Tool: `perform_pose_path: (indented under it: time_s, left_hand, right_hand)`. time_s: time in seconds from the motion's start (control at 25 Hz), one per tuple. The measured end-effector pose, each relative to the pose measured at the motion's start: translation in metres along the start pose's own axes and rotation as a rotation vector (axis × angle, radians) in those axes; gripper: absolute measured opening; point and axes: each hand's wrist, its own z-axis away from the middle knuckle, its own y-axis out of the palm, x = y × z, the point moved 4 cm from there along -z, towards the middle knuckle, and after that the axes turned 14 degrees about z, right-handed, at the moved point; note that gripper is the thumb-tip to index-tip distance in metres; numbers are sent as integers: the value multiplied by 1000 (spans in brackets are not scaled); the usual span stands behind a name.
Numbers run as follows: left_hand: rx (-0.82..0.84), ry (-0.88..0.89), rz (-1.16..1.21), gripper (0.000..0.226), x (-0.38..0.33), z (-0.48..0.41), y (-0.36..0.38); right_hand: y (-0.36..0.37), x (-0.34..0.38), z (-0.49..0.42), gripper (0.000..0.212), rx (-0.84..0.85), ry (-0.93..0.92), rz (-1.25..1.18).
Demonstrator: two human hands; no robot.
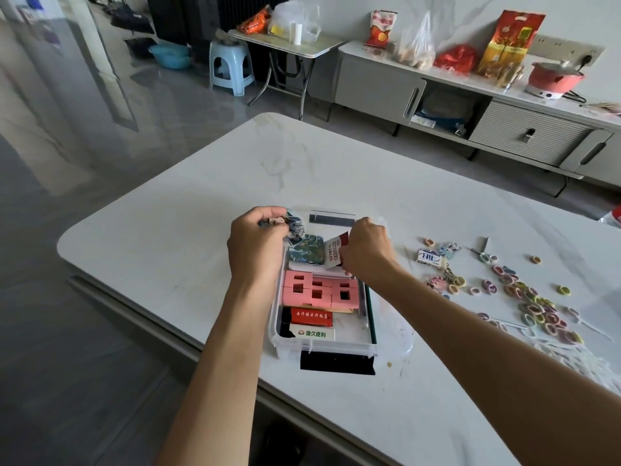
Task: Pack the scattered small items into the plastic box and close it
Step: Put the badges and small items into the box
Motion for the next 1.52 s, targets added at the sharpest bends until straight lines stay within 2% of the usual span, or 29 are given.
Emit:
perform_pose_path:
  time_s: [0.4, 0.52, 0.56, 0.6, 0.68, 0.72, 0.8, 0.88, 1.04, 1.16, 1.24, 1.36, 1.52]
  left_hand:
    - [17, 15, -3, 32, -1, -1, 2]
    - [3, 82, -14, 30, -4, 1, 1]
    - [3, 98, -7, 31, -6, 1, 1]
    - [2, 99, 8, 36, -7, 1, 1]
    - [-1, 71, 38, 43, -7, 1, 3]
    - [11, 57, 46, 38, -7, 1, 5]
    - [47, 51, 18, 20, -7, 4, 8]
    - [21, 54, -30, 15, -7, 5, 6]
    - [-64, 47, -255, 38, -8, 4, -3]
    - [13, 30, -435, 46, -6, 8, 1]
    - [55, 88, -581, 38, -6, 11, 4]
    - [88, 197, -690, 17, -9, 12, 5]
    - [104, 240, -736, 15, -10, 13, 7]
  right_hand:
    - [16, -2, -7, 14, 50, -24, 25]
    - [3, 5, 1, 18, -27, -87, 67]
    - [-3, 7, 5, 20, -61, -114, -16]
    - [-7, 8, 10, 23, -38, -134, -203]
    - [-6, 16, 25, 25, 220, -166, -691]
    - [-4, 20, 33, 21, 349, -173, -845]
    - [0, 21, 37, 11, 432, -141, -955]
    - [-2, 15, 33, 9, 405, -56, -1020]
    - [3, -2, 23, 15, 366, 89, -947]
    - [17, -1, 19, 15, 340, 150, -825]
    - [22, 4, 17, 12, 301, 164, -758]
    - [28, 6, 12, 19, 259, 163, -705]
    - [31, 4, 10, 20, 231, 125, -680]
